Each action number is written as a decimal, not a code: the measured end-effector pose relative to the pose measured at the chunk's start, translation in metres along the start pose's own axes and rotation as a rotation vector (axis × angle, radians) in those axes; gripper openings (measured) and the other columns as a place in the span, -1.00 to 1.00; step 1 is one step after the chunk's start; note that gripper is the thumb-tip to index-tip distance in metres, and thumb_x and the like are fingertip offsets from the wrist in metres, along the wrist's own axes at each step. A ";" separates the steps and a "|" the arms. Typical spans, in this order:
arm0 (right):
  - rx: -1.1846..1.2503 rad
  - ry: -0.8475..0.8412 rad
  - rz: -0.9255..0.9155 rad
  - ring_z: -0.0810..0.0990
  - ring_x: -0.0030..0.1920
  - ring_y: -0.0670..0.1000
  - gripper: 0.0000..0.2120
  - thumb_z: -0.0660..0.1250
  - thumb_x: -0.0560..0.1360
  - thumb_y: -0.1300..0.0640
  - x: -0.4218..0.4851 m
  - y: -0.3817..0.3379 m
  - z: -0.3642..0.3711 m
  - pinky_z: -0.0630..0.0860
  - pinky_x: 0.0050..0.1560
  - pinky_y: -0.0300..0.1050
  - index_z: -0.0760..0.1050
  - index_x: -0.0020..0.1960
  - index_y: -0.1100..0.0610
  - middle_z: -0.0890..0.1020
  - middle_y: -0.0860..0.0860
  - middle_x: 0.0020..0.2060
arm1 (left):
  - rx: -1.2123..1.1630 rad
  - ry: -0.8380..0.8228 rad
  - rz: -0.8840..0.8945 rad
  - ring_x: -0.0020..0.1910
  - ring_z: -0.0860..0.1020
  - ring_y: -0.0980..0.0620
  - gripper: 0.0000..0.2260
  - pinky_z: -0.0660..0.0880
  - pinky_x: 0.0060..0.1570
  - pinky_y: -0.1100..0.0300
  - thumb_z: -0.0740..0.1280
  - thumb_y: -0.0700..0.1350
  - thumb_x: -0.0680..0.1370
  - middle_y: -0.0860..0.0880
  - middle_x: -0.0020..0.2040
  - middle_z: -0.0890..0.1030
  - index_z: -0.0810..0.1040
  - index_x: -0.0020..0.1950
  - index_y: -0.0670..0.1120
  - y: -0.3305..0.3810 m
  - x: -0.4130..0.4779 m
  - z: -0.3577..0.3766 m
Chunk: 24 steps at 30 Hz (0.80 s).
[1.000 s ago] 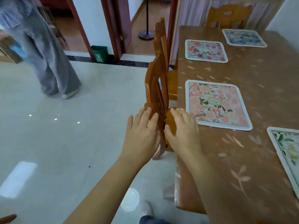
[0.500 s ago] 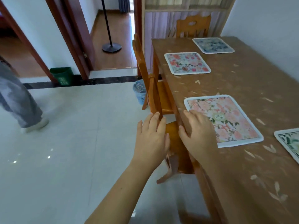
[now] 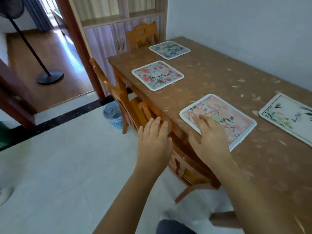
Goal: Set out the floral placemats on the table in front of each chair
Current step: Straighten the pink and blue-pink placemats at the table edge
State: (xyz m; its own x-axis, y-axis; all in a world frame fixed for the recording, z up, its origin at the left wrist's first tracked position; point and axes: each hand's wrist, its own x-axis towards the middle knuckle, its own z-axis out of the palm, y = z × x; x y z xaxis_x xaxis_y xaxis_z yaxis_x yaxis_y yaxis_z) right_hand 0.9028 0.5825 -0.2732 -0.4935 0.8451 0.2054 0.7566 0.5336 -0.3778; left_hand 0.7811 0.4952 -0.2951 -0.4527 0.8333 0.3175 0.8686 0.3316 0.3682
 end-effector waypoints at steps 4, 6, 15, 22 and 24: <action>-0.047 0.035 0.075 0.36 0.29 0.16 -0.59 0.26 0.48 0.05 0.023 -0.003 0.015 0.27 0.33 0.16 0.36 0.29 0.12 0.45 0.12 0.29 | -0.004 -0.013 0.084 0.40 0.28 -0.14 -0.61 0.01 0.32 -0.04 0.26 0.00 0.53 -0.11 0.39 0.39 0.36 0.33 -0.08 -0.020 0.036 0.012; -0.060 0.052 0.124 0.35 0.30 0.13 -0.59 0.25 0.48 0.04 0.038 -0.004 0.024 0.26 0.34 0.13 0.35 0.30 0.10 0.44 0.09 0.31 | -0.004 0.000 0.143 0.33 0.38 -0.18 -0.63 0.08 0.27 -0.07 0.31 -0.04 0.49 -0.15 0.31 0.48 0.43 0.27 -0.11 -0.026 0.059 0.017; -0.083 0.108 0.280 0.36 0.30 0.16 -0.57 0.27 0.48 0.07 0.115 -0.002 0.044 0.28 0.32 0.16 0.33 0.31 0.13 0.43 0.12 0.31 | -0.080 -0.084 0.355 0.32 0.38 -0.22 -0.65 0.28 0.28 -0.19 0.31 -0.13 0.49 -0.22 0.29 0.48 0.43 0.25 -0.16 -0.044 0.163 0.042; -0.123 0.144 0.418 0.38 0.28 0.20 -0.57 0.28 0.47 0.09 0.147 0.011 0.054 0.33 0.29 0.20 0.36 0.30 0.17 0.45 0.16 0.28 | -0.159 -0.167 0.517 0.28 0.41 -0.25 -0.66 0.30 0.27 -0.20 0.33 -0.19 0.47 -0.27 0.25 0.50 0.45 0.22 -0.24 -0.048 0.221 0.076; -0.151 0.167 0.468 0.41 0.25 0.22 -0.59 0.29 0.46 0.10 0.153 0.015 0.059 0.35 0.25 0.20 0.38 0.28 0.18 0.48 0.17 0.25 | -0.182 -0.208 0.543 0.31 0.38 -0.24 -0.66 0.28 0.28 -0.21 0.30 -0.18 0.49 -0.26 0.28 0.47 0.43 0.24 -0.23 -0.048 0.241 0.089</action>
State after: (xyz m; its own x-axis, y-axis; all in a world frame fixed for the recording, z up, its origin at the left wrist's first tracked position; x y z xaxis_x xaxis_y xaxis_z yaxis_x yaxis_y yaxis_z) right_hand 0.8134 0.7185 -0.3007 -0.0220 0.9813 0.1912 0.9393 0.0858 -0.3321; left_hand 0.6479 0.7194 -0.3137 0.1101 0.9370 0.3314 0.9075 -0.2307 0.3509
